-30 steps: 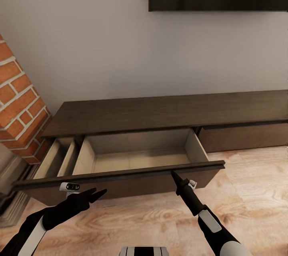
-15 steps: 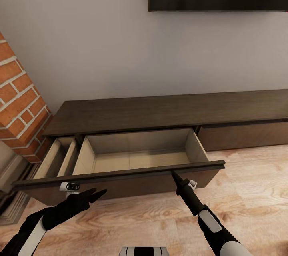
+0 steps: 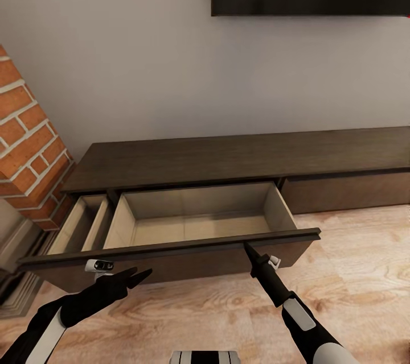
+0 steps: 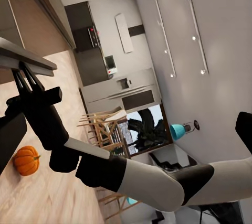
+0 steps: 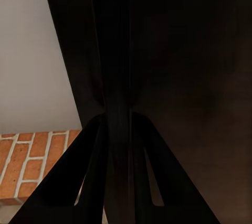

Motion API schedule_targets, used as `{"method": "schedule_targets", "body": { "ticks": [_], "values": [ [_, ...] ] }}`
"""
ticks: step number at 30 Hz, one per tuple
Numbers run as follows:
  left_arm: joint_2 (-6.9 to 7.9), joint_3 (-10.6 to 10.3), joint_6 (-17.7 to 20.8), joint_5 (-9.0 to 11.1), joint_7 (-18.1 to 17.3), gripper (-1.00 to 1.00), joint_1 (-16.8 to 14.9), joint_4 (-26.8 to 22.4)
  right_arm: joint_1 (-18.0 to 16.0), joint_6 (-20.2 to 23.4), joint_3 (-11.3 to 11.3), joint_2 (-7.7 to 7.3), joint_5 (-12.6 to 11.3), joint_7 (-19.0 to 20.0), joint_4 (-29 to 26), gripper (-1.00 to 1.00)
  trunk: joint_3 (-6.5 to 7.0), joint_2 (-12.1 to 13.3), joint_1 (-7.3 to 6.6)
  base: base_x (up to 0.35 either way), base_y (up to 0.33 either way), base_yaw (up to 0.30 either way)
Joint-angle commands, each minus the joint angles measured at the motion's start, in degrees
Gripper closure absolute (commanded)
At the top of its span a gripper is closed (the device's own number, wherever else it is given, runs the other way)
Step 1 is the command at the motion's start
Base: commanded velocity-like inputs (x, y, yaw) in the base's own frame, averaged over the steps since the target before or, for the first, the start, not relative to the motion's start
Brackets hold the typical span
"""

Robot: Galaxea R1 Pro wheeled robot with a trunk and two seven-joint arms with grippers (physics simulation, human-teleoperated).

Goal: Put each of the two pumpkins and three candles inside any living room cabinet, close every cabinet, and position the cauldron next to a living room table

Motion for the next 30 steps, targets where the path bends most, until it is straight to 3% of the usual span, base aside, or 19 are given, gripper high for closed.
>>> {"method": "schedule_targets", "body": {
  "ticks": [1,30],
  "values": [
    [0.01,0.0,0.6,0.1,-0.1,-1.0,0.0,0.0,0.0,0.8,3.5,0.07,0.2,0.3,0.0,1.0,-0.04,0.0,-0.02,-0.026,0.0,0.0],
    [0.01,0.0,0.6,0.1,-0.2,-1.0,0.0,0.0,0.0,0.8,3.5,0.07,0.2,0.3,0.0,1.0,-0.04,0.0,-0.02,-0.001,0.0,0.0]
  ]
}}
